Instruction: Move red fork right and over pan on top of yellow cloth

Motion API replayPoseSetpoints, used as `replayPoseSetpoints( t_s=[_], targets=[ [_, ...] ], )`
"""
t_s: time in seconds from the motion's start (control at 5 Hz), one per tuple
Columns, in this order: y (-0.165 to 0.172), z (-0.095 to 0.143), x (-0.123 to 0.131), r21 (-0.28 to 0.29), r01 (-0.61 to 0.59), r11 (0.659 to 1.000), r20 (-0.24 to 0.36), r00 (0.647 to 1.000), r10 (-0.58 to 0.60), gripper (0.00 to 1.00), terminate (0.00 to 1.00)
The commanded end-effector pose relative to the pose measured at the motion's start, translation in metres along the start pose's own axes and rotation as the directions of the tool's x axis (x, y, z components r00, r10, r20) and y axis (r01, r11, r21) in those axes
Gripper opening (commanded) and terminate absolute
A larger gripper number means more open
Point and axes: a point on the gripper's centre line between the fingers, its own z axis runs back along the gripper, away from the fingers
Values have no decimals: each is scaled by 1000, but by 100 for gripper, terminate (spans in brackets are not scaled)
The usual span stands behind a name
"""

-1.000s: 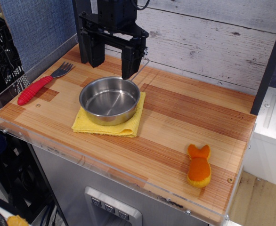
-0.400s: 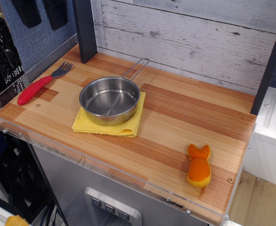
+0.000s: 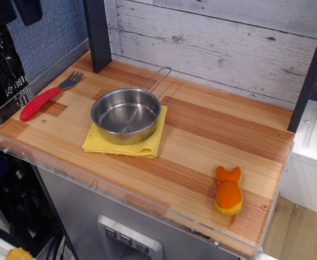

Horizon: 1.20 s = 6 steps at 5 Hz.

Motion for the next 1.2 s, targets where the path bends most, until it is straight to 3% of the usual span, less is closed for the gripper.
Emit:
replayPoseSetpoints(
  t_s=[0.0, 0.2, 1.0],
  targets=[
    [-29, -6, 2, 101, 25, 995, -13, 1000, -24, 100, 0],
    [-37, -18, 6, 115, 28, 993, -35, 999, -25, 100, 0],
    [-8, -82, 23, 197, 1, 980, -146, 989, 28, 100, 0]
  ],
)
